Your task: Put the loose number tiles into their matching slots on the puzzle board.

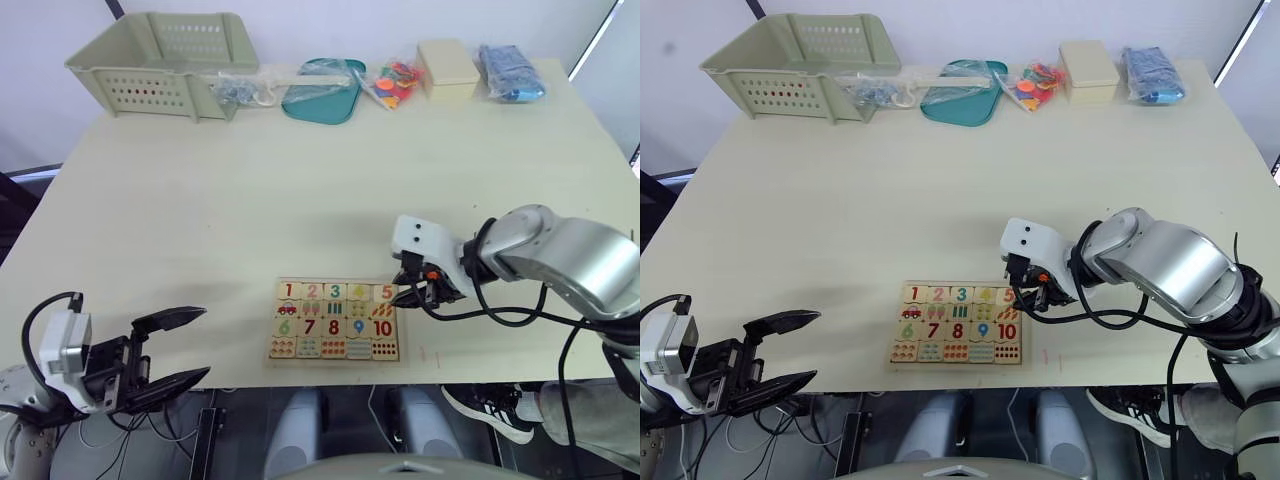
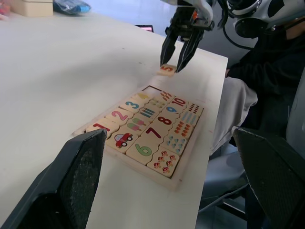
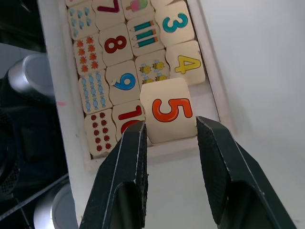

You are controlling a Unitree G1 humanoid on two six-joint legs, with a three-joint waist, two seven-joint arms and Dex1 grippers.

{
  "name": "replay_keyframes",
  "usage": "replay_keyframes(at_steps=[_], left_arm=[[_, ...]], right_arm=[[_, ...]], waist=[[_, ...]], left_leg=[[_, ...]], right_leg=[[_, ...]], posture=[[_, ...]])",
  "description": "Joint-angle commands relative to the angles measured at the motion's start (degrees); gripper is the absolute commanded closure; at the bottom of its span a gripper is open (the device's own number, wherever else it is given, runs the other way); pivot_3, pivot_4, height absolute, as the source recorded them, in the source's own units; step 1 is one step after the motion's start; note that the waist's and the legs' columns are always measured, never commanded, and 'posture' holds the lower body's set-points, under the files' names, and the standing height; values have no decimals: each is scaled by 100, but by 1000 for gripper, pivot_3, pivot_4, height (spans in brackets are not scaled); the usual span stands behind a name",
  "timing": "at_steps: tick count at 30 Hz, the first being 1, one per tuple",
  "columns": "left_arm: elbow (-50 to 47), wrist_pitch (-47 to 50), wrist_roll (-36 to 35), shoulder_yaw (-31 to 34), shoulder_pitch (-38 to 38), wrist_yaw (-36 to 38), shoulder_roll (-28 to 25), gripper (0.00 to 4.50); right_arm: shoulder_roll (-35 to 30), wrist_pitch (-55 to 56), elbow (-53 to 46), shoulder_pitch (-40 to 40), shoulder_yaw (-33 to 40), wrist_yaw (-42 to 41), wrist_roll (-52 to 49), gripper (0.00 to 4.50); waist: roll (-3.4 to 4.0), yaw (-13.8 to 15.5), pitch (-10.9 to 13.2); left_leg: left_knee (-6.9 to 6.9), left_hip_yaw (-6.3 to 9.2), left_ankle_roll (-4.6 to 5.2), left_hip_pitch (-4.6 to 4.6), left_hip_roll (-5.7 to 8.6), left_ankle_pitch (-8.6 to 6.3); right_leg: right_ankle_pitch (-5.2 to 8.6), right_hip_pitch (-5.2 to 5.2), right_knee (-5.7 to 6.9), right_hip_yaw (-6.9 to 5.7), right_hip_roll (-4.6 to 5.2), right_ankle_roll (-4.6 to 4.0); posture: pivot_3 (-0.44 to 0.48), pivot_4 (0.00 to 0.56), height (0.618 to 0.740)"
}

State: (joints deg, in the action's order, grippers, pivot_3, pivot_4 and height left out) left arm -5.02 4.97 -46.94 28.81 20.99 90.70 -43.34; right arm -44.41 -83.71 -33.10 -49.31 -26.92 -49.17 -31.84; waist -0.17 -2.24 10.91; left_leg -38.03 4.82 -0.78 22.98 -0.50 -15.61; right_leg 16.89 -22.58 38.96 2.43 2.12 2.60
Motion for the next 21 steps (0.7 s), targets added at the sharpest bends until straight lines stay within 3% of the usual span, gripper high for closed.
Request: replay_keyframes(at_steps=[1, 21], left_arm=[[-129, -1, -59, 180, 83, 78, 24, 0], [-284, 9, -133, 307, 346, 28, 157, 0]], right_arm=[[-32, 161, -146, 35, -329, 313, 224, 3521], [-6, 1018, 382, 106, -977, 411, 790, 3521]], waist=[[-1, -2, 0], [-2, -17, -1]], left_leg=[[0, 0, 0, -1, 0, 0], [-1, -1, 0, -2, 0, 0]], right_leg=[[0, 1, 0, 0, 0, 0], [0, 1, 1, 0, -5, 0]], posture=[[0, 150, 740], [0, 150, 740]])
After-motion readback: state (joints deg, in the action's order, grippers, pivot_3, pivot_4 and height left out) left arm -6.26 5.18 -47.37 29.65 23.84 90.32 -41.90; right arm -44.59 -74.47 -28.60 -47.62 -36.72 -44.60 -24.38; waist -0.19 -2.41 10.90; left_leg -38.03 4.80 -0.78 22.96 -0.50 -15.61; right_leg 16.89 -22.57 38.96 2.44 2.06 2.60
